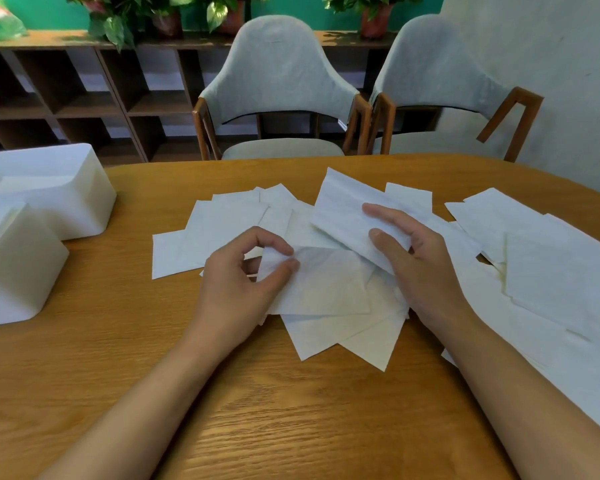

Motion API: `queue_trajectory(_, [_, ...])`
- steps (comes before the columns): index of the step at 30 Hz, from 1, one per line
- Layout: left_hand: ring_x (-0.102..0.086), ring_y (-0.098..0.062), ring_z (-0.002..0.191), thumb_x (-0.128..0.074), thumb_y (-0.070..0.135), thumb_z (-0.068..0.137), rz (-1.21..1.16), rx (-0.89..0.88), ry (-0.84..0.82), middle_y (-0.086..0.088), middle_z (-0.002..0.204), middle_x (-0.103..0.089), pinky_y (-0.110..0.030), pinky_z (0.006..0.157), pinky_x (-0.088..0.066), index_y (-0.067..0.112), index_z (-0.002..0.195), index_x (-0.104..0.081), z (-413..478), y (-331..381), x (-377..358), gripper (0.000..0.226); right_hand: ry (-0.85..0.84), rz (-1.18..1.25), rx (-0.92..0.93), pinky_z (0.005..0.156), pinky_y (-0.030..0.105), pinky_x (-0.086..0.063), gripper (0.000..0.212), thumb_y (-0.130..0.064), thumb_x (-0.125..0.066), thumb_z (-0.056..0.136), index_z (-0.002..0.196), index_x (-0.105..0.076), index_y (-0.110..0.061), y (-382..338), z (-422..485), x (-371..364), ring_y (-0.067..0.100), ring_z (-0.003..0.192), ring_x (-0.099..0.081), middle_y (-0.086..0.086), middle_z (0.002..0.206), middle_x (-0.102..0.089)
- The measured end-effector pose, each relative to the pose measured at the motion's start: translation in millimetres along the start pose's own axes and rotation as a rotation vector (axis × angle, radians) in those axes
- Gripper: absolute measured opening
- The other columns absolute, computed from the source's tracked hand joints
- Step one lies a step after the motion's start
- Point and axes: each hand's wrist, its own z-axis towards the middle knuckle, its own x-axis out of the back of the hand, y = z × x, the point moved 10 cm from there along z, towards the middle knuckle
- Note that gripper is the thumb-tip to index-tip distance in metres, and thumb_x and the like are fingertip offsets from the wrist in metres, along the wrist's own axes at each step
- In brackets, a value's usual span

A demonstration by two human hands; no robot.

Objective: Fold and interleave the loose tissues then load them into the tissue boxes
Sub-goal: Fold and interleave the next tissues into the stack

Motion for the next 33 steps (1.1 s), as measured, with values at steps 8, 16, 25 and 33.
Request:
queue_trajectory(8, [-0.059, -0.017, 0.066, -0.076, 0.008, 0.089, -0.224, 0.037, -0.075, 0.000, 0.082, -0.075, -0.025, 0.064, -0.048, 0.023, 0.080, -0.080, 8, -1, 6, 0.018, -0.126, 0.073, 0.041, 0.095, 0.017, -0.036, 0.045, -0.064, -0.055, 0.083, 0.121, -0.068, -0.044, -11, -7, -13, -0.024, 0.114, -0.046, -0.046, 0.116, -0.058])
queue_trajectory(16, [-0.073, -0.019, 0.094, -0.079, 0.007, 0.087, -0.309, 0.105, -0.039, 0.000, 0.105, -0.079, -0.028, 0.078, -0.056, 0.022, 0.090, -0.083, 11, -9, 11, 0.015, -0.318, 0.213, -0.031, 0.105, 0.052, -0.049, 0.055, -0.078, -0.067, 0.068, 0.115, -0.071, -0.048, -9, -18, -43, 0.014, 0.126, -0.058, -0.020, 0.127, -0.066])
queue_trajectory(25, [-0.077, -0.014, 0.088, -0.077, 0.006, 0.091, -0.239, 0.137, 0.013, 0.005, 0.104, -0.080, -0.020, 0.067, -0.058, 0.010, 0.101, -0.081, 4, -8, 5, 0.012, -0.294, 0.110, 0.023, 0.069, 0.006, -0.050, 0.040, -0.053, -0.073, 0.081, 0.117, -0.058, -0.045, -17, -30, -51, -0.014, 0.104, -0.056, -0.036, 0.107, -0.058])
queue_trajectory(33, [-0.076, -0.012, 0.084, -0.078, 0.009, 0.091, -0.205, 0.132, 0.056, 0.007, 0.100, -0.080, -0.017, 0.063, -0.054, 0.014, 0.099, -0.081, 4, -9, 9, 0.011, -0.249, 0.092, 0.066, 0.075, 0.009, -0.053, 0.041, -0.053, -0.063, 0.081, 0.120, -0.057, -0.045, -22, -27, -47, -0.013, 0.109, -0.054, -0.039, 0.111, -0.057])
